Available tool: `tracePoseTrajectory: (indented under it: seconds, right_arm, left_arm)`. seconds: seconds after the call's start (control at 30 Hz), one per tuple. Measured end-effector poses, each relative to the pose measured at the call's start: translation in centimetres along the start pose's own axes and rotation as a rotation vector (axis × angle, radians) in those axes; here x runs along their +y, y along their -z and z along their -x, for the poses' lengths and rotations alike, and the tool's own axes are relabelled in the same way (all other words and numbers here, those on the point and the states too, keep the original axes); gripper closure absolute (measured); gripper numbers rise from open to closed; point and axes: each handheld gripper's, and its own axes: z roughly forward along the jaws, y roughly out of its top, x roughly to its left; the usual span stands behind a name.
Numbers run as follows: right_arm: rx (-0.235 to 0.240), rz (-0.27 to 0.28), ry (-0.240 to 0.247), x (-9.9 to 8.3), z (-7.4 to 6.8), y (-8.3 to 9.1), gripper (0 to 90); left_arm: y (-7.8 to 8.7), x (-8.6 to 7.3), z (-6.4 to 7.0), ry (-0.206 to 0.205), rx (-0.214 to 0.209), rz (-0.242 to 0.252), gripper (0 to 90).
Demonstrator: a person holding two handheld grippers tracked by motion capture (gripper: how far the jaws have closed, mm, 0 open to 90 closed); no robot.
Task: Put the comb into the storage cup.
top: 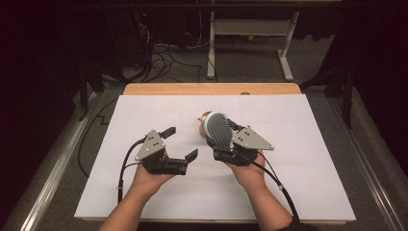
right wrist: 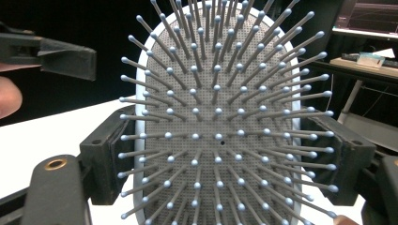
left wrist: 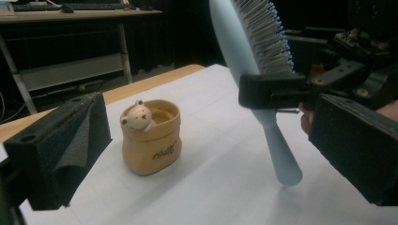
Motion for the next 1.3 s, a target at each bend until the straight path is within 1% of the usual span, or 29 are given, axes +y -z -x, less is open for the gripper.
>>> tracePoseTrajectory:
  seconds: [0.23, 0.33, 0.37, 0.43, 0.57, 0.7, 0.8, 0.93, 1.03, 1.13, 1.2, 1.23, 1.27, 1.3]
  right_arm:
    - [0.014, 0.003, 0.019, 0.1, -0.8, -0.3, 20.6]
    - [0.02, 0.006, 0.024, 0.1, -1.0, -0.5, 20.6]
    - [0.024, 0.003, 0.028, 0.1, -1.2, -0.6, 20.6]
    - [0.028, 0.001, 0.033, 0.1, -1.4, -0.7, 20.6]
    - [0.04, 0.0, 0.039, 0.1, -1.9, -0.9, 20.6]
    - [0.05, 0.001, 0.047, 0.1, -2.3, -1.1, 20.6]
    - [0.052, 0.001, 0.046, 0.2, -2.5, -1.1, 20.6]
    - [0.056, 0.002, 0.048, 0.3, -2.7, -1.2, 20.6]
    - [0.057, 0.004, 0.051, 0.3, -2.9, -1.3, 20.6]
    - [0.059, 0.003, 0.054, 0.3, -3.0, -1.4, 20.6]
    - [0.057, 0.004, 0.053, 0.3, -3.0, -1.4, 20.6]
    - [0.057, 0.004, 0.053, 0.4, -3.0, -1.4, 20.6]
    - [0.057, 0.004, 0.056, 0.4, -3.1, -1.4, 20.6]
    - [0.057, 0.004, 0.058, 0.4, -3.1, -1.4, 20.6]
  left_arm:
    - [-0.9, 0.6, 0.5, 0.02, -0.011, 0.011, 0.4]
    - [-1.3, 0.8, 0.7, 0.017, -0.011, 0.01, 0.3]
    - [-1.4, 0.8, 0.8, 0.022, -0.011, 0.012, 0.2]
    - [-1.7, 0.9, 0.9, 0.018, -0.008, 0.013, 0.3]
    - [-2.2, 0.8, 1.0, 0.031, -0.008, 0.012, 0.3]
    - [-2.5, 0.6, 0.9, 0.053, -0.007, 0.007, 1.2]
    - [-2.7, 0.6, 0.9, 0.063, -0.006, 0.015, 1.4]
    - [-2.9, 0.7, 0.8, 0.074, -0.001, 0.014, 2.2]
    - [-3.0, 0.8, 0.8, 0.083, -0.006, 0.013, 4.7]
    - [-3.1, 0.8, 0.7, 0.092, -0.009, 0.013, 9.2]
    - [-3.1, 0.8, 0.7, 0.089, -0.01, 0.015, 12.0]
    - [-3.1, 0.8, 0.7, 0.08, -0.003, 0.021, 13.2]
    - [-3.1, 0.8, 0.8, 0.08, 0.002, 0.029, 13.8]
    - [-3.1, 0.8, 0.8, 0.086, -0.005, 0.028, 15.3]
